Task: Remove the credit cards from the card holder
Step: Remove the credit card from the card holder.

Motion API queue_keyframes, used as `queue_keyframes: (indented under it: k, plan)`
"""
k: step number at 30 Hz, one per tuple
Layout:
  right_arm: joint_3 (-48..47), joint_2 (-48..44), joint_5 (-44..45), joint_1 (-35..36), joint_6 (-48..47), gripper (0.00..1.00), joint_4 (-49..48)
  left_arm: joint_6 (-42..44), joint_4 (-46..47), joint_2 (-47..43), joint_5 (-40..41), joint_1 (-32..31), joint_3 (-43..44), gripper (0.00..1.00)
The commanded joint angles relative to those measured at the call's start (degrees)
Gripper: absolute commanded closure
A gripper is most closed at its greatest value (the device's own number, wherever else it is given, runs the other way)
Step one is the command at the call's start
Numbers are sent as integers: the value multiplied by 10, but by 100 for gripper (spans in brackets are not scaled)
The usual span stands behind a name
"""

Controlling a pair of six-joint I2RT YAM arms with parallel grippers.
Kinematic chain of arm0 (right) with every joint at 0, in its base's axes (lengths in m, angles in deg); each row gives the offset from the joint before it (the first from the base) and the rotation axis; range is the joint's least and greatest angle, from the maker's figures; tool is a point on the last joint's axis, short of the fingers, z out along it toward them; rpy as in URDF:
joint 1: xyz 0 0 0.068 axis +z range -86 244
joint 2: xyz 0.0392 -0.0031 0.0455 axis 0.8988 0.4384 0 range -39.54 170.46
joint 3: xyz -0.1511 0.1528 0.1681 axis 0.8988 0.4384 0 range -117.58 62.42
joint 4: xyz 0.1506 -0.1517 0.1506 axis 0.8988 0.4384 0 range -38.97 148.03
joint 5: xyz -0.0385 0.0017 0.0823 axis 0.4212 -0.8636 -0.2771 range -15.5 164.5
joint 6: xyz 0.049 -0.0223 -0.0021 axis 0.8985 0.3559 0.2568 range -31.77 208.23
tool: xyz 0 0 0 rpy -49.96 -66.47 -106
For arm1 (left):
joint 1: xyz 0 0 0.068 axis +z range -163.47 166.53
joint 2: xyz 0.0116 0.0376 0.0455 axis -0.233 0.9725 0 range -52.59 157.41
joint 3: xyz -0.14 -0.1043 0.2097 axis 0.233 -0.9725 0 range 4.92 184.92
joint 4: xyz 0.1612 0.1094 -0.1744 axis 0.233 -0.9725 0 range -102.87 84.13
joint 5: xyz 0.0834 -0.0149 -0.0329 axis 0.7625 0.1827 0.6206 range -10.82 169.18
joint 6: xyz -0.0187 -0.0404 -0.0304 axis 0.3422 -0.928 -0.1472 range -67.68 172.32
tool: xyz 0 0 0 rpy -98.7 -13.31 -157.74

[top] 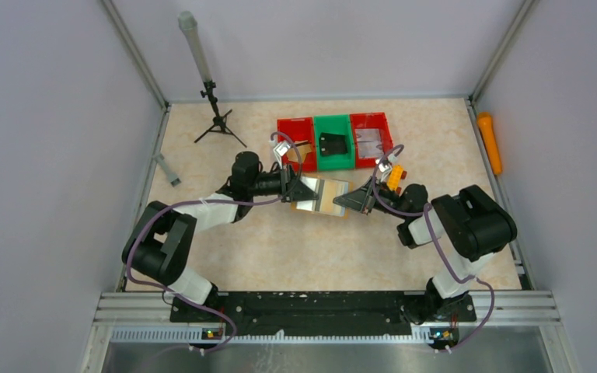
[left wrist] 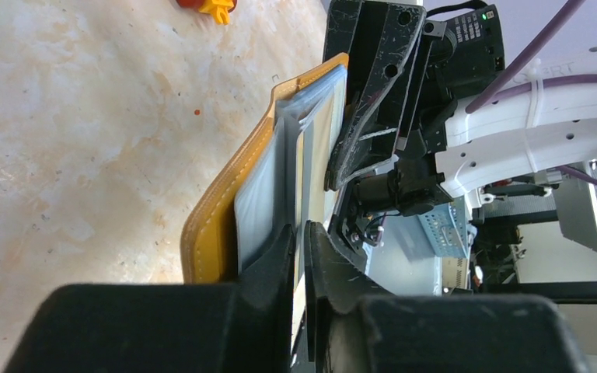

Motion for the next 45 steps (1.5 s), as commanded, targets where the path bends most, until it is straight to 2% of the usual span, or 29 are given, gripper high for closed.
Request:
queue_keyframes:
  k: [1, 3, 5, 10, 13, 31, 35, 37, 43, 45]
  plan:
    - [2, -10, -11, -8, 0, 100, -137, -7, 45, -11, -10, 7, -4, 82]
    - [2, -10, -12, -8, 0, 100, -137, -10, 54, -9, -12, 5, -5, 76]
    - [2, -10, -12, -8, 1, 100, -137, -11, 56, -8, -16, 4, -4, 77]
    - [1, -11, -14, -8, 1, 100, -138, -18, 62, 0, -23, 3, -2, 89]
    - [1, -13, -14, -7, 1, 100, -137, -23, 66, 3, -25, 3, 0, 100]
    - [3, -16, -16, -11, 4, 100, -137, -13, 48, -8, -4, 19, -8, 100]
    - [2, -16, -17, -11, 3, 100, -137, -7, 43, 2, -12, 9, -1, 71]
    - [2, -16, -17, -11, 3, 100, -138, 1, 34, 4, -11, 3, 3, 64]
    - [1, -17, -19, -10, 5, 100, -138, 11, 11, 14, -11, -8, 16, 64]
    - [0, -17, -20, -8, 6, 100, -138, 8, 12, 21, -15, -13, 21, 68]
